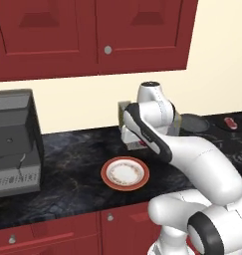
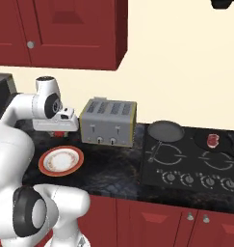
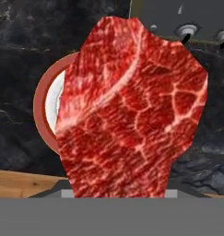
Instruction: Place one of the steaks on the plate and the other in the bowl. Then place the bowl in the fridge.
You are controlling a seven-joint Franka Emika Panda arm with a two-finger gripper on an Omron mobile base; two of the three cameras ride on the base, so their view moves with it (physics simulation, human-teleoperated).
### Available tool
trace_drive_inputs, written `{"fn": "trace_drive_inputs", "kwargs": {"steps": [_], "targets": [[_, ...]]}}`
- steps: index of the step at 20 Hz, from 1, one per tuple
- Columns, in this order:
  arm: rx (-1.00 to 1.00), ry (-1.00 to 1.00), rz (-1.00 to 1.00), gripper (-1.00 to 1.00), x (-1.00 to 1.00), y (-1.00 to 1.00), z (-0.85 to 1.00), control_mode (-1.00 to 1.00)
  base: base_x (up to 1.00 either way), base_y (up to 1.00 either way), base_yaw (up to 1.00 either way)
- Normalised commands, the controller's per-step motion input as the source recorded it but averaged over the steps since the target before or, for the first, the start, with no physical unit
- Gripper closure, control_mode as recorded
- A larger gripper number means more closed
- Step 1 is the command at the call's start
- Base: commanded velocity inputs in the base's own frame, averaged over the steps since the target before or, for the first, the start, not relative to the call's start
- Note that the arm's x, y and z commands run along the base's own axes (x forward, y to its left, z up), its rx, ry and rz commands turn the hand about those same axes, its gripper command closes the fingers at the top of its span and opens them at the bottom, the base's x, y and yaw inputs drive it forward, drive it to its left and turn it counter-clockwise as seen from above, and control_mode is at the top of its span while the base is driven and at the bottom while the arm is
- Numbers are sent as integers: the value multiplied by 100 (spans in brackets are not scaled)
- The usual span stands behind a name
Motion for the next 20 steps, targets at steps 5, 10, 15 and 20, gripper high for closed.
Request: {"fn": "trace_drive_inputs", "kwargs": {"steps": [5,10,15,20], "targets": [[4,0,3,100,6,5,-31,-100,0,26,0],[7,3,6,100,13,-8,-65,-100,0,0,0],[3,0,14,100,49,-55,-96,-100,0,0,0],[-14,-1,0,100,-1,27,-89,-100,0,0,0]]}}
